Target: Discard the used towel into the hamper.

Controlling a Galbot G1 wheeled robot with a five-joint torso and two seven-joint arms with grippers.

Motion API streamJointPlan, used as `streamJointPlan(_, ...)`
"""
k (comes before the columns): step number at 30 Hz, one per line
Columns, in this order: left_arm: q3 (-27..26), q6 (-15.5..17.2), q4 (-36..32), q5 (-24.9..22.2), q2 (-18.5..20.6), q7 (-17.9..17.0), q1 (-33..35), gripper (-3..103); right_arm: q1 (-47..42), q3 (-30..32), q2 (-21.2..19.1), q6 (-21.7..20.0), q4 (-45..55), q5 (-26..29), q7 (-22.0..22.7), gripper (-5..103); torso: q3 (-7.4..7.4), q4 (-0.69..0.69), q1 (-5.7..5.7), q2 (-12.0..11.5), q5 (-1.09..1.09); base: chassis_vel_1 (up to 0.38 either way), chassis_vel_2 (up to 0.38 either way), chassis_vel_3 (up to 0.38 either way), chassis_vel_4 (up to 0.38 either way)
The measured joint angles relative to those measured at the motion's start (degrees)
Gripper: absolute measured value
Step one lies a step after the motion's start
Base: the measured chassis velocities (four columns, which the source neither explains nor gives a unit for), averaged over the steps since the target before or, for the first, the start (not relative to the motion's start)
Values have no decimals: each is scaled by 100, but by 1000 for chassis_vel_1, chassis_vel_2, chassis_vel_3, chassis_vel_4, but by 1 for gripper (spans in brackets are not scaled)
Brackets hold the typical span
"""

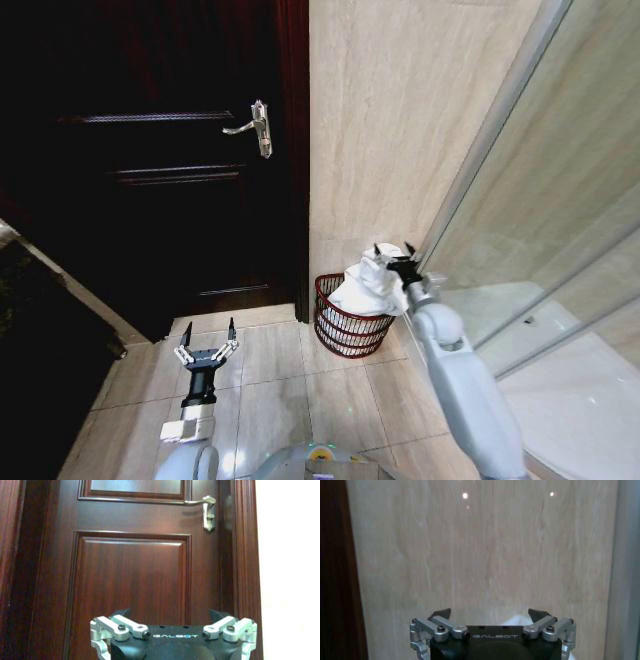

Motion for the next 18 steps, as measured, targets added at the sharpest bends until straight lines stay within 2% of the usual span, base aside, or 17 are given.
streamJointPlan(6,33,6,-95,71,0,-3,50,100,226,-22,0,-122,-811,-4,-20,100,2,1,2,3,0,0,0,0,0)
streamJointPlan(11,23,-28,-98,67,0,-1,91,100,-46,83,6,-167,-949,-6,55,100,3,0,2,4,2,0,0,0,0)
streamJointPlan(18,17,-173,16,33,0,10,153,100,-309,340,-23,-460,-1127,-18,84,100,3,0,2,7,0,0,0,0,0)
